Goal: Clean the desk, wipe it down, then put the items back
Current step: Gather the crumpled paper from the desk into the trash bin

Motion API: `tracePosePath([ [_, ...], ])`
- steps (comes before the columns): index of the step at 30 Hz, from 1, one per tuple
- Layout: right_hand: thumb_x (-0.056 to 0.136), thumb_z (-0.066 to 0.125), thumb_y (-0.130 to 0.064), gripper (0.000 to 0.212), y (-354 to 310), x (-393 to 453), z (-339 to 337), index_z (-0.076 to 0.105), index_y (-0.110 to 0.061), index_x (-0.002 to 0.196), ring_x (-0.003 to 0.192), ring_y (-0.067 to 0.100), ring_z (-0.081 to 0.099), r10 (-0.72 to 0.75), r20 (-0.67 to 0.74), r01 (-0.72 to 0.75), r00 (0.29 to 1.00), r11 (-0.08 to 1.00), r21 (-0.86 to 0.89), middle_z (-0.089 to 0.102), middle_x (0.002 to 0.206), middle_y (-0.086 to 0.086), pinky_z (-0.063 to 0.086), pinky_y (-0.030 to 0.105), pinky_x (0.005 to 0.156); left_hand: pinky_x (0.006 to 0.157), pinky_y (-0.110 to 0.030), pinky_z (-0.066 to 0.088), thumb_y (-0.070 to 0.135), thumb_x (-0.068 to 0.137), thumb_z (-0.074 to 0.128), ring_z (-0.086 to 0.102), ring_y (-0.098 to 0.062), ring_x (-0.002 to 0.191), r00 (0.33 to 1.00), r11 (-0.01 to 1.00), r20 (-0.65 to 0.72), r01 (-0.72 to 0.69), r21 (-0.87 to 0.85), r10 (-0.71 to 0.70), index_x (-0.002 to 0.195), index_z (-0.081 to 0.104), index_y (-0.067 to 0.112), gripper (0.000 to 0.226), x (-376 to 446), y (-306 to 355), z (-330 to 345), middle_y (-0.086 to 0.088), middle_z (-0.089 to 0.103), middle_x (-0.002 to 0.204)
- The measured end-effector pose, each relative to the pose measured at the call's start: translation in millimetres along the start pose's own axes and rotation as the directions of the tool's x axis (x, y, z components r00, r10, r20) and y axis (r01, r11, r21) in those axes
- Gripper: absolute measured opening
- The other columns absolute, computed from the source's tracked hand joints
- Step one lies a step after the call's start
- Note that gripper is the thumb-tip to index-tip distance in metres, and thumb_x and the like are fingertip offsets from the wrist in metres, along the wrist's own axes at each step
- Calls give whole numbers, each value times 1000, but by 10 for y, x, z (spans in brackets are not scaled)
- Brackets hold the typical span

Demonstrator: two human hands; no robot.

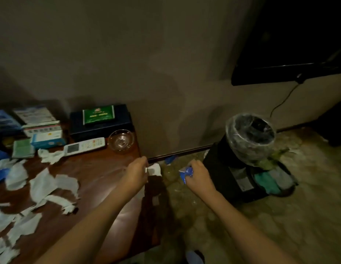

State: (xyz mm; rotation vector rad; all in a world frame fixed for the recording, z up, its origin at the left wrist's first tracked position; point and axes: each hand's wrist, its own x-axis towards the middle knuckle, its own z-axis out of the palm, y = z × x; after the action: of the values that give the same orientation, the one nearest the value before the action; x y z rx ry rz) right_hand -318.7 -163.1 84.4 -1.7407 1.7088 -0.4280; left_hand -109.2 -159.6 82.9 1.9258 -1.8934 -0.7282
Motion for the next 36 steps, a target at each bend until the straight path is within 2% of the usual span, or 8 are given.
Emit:
tracePosePath([
  [3,85,65,-17,17,341,69,-369,48,-17,89,86,10,49,84,-35,-83,996,996,28,42,93,-6,41,22,75,50,-14,28,0,85,54,45,-10,72,1000,1000,15,8,11,-8,74,39,23,30,151,392,194,8,43,79],
  [6,86,57,-1,33,696,98,-765,37,-23,72,79,11,44,67,-77,-65,995,997,34,36,81,-10,32,20,66,53,-15,33,-2,86,53,44,-6,69,1000,1000,3,-15,-8,15,75,41,24,30,354,899,400,7,43,81],
  [11,83,56,8,42,1292,76,-1462,49,-9,120,108,12,44,80,-154,-63,985,992,111,43,114,-1,37,21,89,62,-15,40,5,89,53,49,-8,81,997,997,35,-65,-35,66,91,50,17,13,710,1773,801,6,45,91],
  [17,79,53,16,58,1879,185,-2029,47,-10,131,128,25,40,161,-304,-121,939,982,147,38,140,7,38,34,107,70,-29,44,2,90,46,50,-18,81,960,968,118,-251,-28,253,89,50,10,9,1151,2563,1236,-1,47,92],
  [23,83,50,11,33,2347,468,-2369,64,-1,111,99,16,48,251,-403,-216,880,968,130,49,109,5,33,8,78,78,-25,46,7,93,48,52,-10,90,879,900,200,-410,-146,433,106,55,17,18,1748,2973,1639,7,47,100],
  [26,85,58,-3,16,2495,772,-2529,59,-11,98,92,11,42,277,-395,-253,876,961,112,38,95,-11,29,13,71,75,-25,49,18,94,51,57,-12,87,839,884,279,-435,-174,468,102,59,14,12,2188,3139,1812,2,56,96],
  [32,82,72,-23,53,2555,1525,-2817,45,-14,127,105,7,41,438,-358,-334,825,888,315,39,113,-7,36,20,89,57,-14,33,24,89,61,53,-13,78,835,889,307,-444,-116,457,83,52,16,14,3101,3478,2077,4,52,81],
  [36,81,68,-11,42,2583,2003,-2910,38,-18,110,88,5,41,430,-431,-329,794,899,290,32,108,-2,33,7,69,71,-23,37,12,84,62,55,-18,87,832,895,337,-437,-92,441,84,50,16,13,3592,3612,2201,-6,59,93],
])
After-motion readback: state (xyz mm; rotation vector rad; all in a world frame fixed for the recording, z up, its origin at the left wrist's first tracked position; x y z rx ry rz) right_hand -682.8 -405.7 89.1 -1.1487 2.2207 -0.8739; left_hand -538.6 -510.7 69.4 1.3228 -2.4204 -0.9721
